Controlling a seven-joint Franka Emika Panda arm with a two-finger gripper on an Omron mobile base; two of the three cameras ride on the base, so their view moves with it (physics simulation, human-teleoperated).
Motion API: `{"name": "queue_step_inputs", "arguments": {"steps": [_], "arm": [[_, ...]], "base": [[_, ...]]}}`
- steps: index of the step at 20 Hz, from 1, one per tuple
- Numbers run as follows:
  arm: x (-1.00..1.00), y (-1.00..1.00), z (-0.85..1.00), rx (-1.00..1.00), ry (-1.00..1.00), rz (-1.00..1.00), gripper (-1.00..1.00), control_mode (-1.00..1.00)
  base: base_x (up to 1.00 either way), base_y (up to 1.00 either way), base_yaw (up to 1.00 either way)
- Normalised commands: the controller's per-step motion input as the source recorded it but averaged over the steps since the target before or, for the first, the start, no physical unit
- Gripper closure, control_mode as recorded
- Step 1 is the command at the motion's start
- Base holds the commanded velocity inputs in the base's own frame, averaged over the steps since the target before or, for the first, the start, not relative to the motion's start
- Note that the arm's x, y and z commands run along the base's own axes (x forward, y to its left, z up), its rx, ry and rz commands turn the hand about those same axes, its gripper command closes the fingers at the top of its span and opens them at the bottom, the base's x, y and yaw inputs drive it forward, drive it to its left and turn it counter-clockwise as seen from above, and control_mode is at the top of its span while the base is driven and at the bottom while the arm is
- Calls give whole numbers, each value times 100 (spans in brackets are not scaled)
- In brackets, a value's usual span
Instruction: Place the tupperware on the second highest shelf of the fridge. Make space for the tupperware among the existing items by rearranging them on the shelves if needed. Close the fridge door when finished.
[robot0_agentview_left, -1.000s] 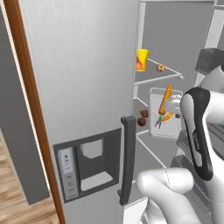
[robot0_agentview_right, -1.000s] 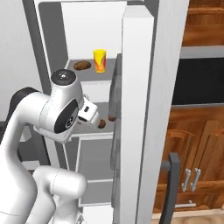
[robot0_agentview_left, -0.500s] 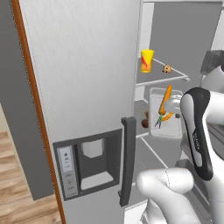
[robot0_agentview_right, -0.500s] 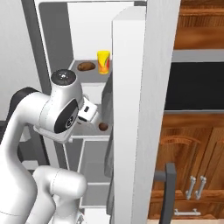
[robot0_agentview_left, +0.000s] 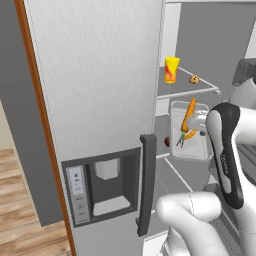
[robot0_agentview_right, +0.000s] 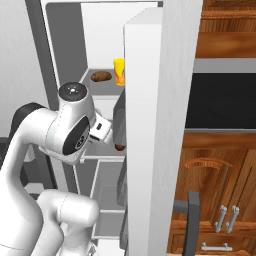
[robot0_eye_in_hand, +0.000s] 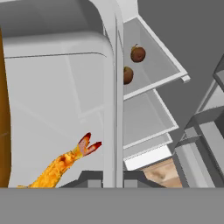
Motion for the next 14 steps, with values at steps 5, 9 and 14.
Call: {"name": "queue_step_inputs", "arguments": {"steps": [5, 9, 14], "arm": [[-43, 11, 7, 0, -4, 0, 100, -100], [-78, 23, 12, -1, 0, 0, 100, -100], [-63, 9, -1, 1, 2, -19, 100, -100]], "base": [[0, 0, 0], [0, 0, 0], [0, 0, 0]]}}
